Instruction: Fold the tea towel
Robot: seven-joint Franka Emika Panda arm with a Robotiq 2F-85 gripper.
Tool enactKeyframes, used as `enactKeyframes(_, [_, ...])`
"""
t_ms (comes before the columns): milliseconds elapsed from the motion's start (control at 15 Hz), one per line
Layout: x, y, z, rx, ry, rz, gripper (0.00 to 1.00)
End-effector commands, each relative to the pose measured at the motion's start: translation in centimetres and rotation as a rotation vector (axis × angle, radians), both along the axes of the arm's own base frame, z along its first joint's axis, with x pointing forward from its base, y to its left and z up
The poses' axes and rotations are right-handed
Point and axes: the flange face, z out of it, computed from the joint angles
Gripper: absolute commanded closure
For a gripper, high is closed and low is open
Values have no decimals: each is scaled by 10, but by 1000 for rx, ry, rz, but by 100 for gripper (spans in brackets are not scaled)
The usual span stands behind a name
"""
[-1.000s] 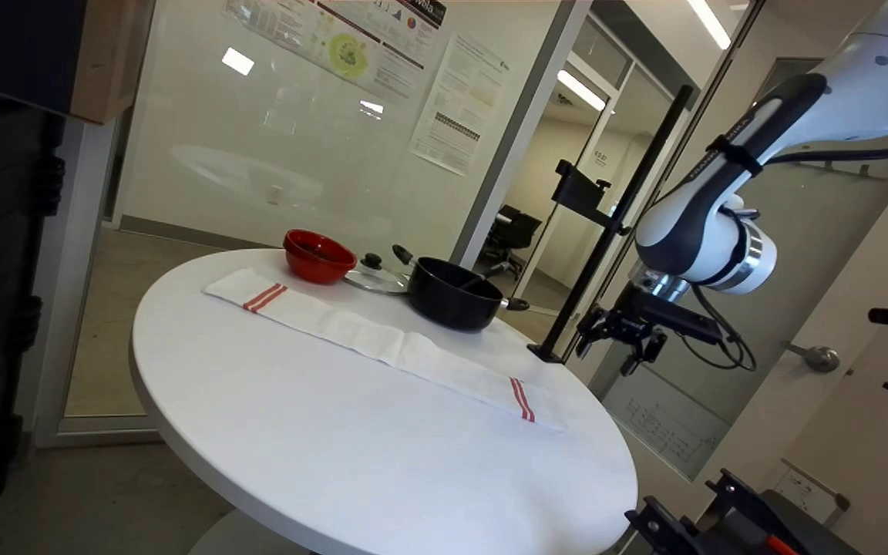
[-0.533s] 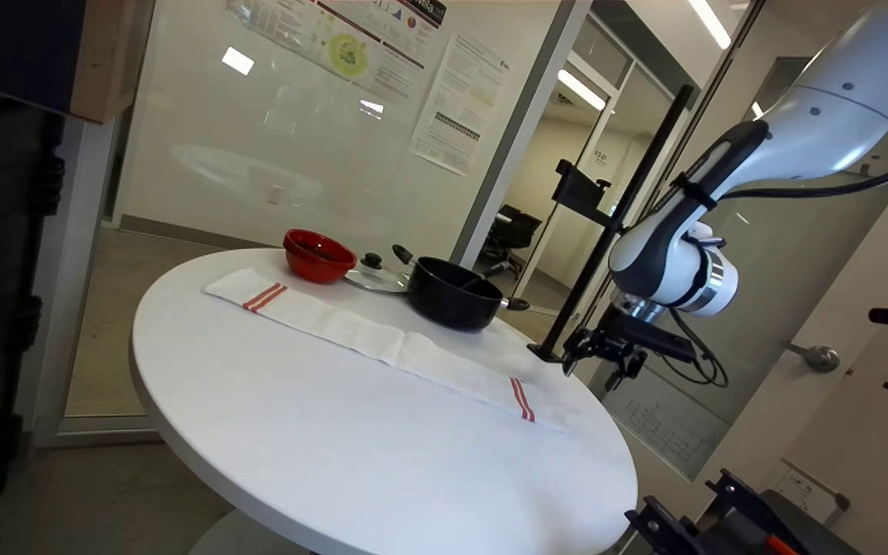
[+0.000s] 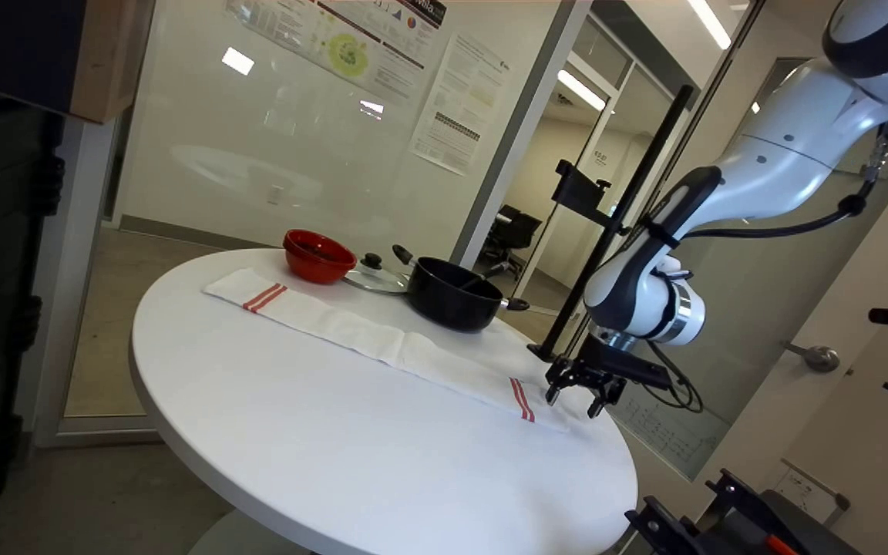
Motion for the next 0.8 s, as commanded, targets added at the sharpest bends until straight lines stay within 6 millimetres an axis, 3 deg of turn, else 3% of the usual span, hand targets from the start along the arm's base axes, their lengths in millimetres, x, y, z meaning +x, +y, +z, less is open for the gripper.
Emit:
enactKeyframes(0, [18,12,-19,9,-11,40,0])
enactKeyframes(133, [24,19,-23,19,-15,52,0])
enactKeyframes(267, [29,22,-22,23,-24,60,28])
enactKeyframes(733, [44,19,-8,38,-47,55,81])
